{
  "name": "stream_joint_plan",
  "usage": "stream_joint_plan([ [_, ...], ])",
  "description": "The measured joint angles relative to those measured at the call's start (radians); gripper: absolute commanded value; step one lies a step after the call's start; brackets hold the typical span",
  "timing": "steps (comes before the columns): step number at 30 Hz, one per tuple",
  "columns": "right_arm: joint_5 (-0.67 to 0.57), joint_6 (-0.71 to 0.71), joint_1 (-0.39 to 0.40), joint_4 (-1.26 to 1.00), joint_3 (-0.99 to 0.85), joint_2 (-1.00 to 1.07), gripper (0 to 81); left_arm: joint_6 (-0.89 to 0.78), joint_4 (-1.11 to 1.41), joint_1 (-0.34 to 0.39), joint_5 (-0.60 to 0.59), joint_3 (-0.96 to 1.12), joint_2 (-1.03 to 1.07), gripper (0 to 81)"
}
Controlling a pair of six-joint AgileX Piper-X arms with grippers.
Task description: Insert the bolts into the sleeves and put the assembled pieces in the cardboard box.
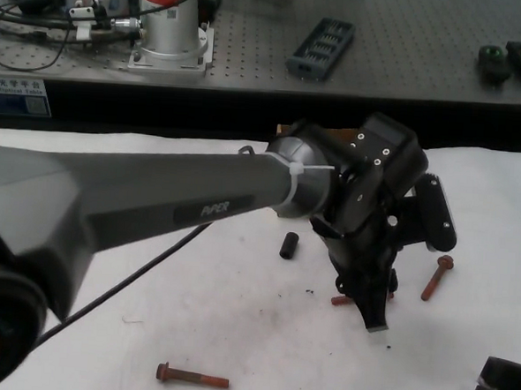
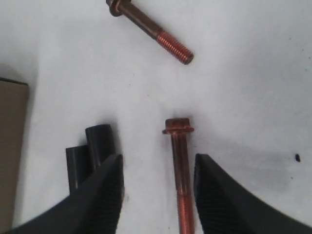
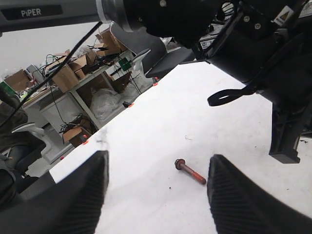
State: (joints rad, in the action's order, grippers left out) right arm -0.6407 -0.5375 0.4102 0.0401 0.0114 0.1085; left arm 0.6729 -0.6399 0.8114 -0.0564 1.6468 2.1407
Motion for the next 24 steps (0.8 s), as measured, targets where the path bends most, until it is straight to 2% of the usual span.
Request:
stream_joint_plan([
  [24, 0.0, 0.0, 0.0, 0.0, 0.0, 0.0, 45.7, -0.025, -0.061, 0.006, -0.075, 0.075, 0.101, 33.6],
])
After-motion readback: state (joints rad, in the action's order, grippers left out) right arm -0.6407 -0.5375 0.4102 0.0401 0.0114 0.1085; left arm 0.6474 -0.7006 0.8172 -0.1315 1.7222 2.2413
